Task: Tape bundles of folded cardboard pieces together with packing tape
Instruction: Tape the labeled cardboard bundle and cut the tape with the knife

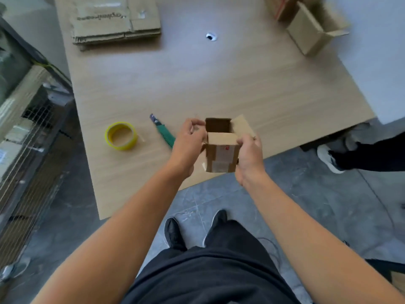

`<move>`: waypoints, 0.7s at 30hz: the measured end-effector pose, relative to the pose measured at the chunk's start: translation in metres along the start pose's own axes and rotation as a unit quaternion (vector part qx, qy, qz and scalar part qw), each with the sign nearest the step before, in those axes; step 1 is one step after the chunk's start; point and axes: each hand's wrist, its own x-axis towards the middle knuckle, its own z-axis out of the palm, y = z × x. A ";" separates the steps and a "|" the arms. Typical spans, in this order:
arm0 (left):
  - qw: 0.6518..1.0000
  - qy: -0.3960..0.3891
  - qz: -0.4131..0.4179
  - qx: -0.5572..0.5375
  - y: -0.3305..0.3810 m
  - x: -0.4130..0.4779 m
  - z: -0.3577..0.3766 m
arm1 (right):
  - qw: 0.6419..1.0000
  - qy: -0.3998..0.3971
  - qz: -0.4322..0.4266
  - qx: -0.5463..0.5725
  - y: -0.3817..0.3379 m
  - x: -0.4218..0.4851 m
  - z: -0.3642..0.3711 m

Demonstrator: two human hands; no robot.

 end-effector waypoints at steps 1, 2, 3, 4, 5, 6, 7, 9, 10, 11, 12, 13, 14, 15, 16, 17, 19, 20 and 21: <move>1.000 -0.012 -0.018 0.002 0.001 -0.002 0.008 | 0.999 0.001 -0.025 0.022 -0.004 0.000 -0.012; 0.999 -0.021 -0.031 0.006 0.004 -0.006 0.016 | 0.999 -0.001 -0.041 0.034 -0.008 0.001 -0.024; 0.999 -0.026 -0.031 0.020 0.006 -0.008 0.025 | 0.998 -0.002 -0.049 0.032 -0.011 0.000 -0.036; 0.998 -0.028 -0.017 0.047 0.008 -0.010 0.035 | 0.998 -0.001 -0.054 0.024 -0.013 -0.001 -0.047; 0.996 -0.027 0.003 0.083 0.009 -0.011 0.046 | 0.998 -0.001 -0.058 0.010 -0.015 -0.003 -0.058; 0.993 -0.027 0.017 0.111 0.011 -0.014 0.058 | 0.998 0.000 -0.069 0.000 -0.016 -0.002 -0.070; 0.992 -0.036 0.021 0.117 0.013 -0.016 0.069 | 0.997 0.002 -0.080 0.001 -0.017 -0.002 -0.082; 0.992 -0.106 -0.012 0.070 0.014 -0.019 0.085 | 0.996 -0.004 -0.092 0.015 -0.022 0.001 -0.105; 0.986 -0.157 -0.032 0.048 0.012 -0.020 0.091 | 0.996 -0.022 -0.088 0.020 -0.025 0.003 -0.115; 0.978 -0.195 -0.033 0.062 0.009 -0.022 0.096 | 0.995 -0.048 -0.084 0.018 -0.027 0.005 -0.124; 0.970 -0.215 -0.010 0.112 0.005 -0.024 0.101 | 0.994 -0.073 -0.084 0.015 -0.028 0.007 -0.131; 0.959 -0.217 0.031 0.183 0.000 -0.027 0.106 | 0.993 -0.086 -0.078 0.010 -0.027 0.010 -0.137; 0.943 -0.209 0.078 0.248 -0.006 -0.029 0.110 | 0.993 -0.095 -0.066 0.005 -0.024 0.013 -0.143; 0.925 -0.197 0.120 0.301 -0.011 -0.032 0.113 | 0.993 -0.101 -0.055 -0.003 -0.023 0.014 -0.147; 0.907 -0.184 0.149 0.347 -0.013 -0.034 0.115 | 0.993 -0.106 -0.048 -0.015 -0.022 0.015 -0.152; 0.884 -0.163 0.171 0.404 -0.016 -0.036 0.115 | 0.992 -0.107 -0.054 -0.039 -0.021 0.016 -0.157; 0.787 -0.090 0.249 0.556 -0.016 -0.037 0.111 | 0.983 -0.097 -0.102 -0.121 -0.019 0.021 -0.164; 0.731 -0.060 0.297 0.611 -0.014 -0.038 0.109 | 0.976 -0.090 -0.116 -0.159 -0.018 0.023 -0.165; 0.696 -0.059 0.328 0.637 -0.011 -0.037 0.108 | 0.971 -0.089 -0.124 -0.183 -0.017 0.024 -0.166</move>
